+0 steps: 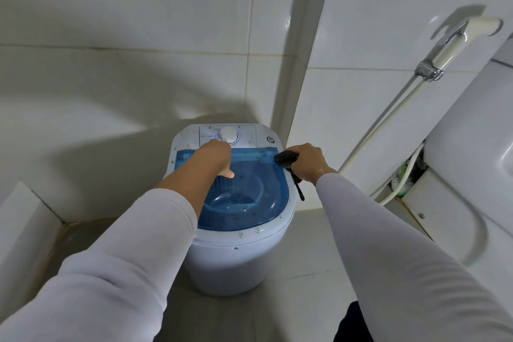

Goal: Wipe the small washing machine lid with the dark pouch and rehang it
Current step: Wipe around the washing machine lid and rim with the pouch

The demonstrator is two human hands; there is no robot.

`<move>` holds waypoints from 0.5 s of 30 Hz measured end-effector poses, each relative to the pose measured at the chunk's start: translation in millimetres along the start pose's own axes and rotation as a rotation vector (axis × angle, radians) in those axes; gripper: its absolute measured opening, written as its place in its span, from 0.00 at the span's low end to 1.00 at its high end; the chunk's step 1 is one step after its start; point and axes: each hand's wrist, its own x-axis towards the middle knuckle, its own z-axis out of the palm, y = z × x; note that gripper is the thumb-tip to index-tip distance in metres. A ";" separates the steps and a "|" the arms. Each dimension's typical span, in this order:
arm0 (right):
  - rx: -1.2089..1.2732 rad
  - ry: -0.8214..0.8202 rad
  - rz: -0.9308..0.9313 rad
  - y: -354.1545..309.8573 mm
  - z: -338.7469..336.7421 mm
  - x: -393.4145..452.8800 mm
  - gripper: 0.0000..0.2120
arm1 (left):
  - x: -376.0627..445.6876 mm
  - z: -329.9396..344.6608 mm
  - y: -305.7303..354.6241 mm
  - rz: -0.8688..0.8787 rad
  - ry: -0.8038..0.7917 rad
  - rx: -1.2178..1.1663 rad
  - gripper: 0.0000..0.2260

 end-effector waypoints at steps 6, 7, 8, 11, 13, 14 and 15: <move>0.004 -0.054 0.005 5.9 -3.6 -26.6 0.11 | -6.4 4.0 0.1 0.011 0.023 -0.057 0.24; -0.005 -0.066 0.003 5.9 -5.0 -30.2 0.11 | -7.5 5.4 -0.2 0.014 0.031 -0.073 0.23; -0.011 -0.073 0.002 6.7 -5.6 -32.8 0.10 | -8.6 6.8 -0.4 0.012 0.038 -0.086 0.23; -0.007 -0.076 0.010 9.1 -6.1 -41.9 0.09 | -10.3 10.5 -1.7 -0.009 0.064 -0.135 0.23; -0.027 -0.095 0.000 9.1 -8.2 -48.4 0.10 | -12.5 11.2 -1.6 -0.022 0.093 -0.135 0.22; -0.035 -0.121 0.003 8.8 -10.9 -51.1 0.10 | -13.9 11.4 -0.9 -0.028 0.115 -0.122 0.21; -0.037 -0.161 0.012 7.5 -14.8 -53.8 0.10 | -15.9 12.1 0.1 -0.030 0.139 -0.108 0.21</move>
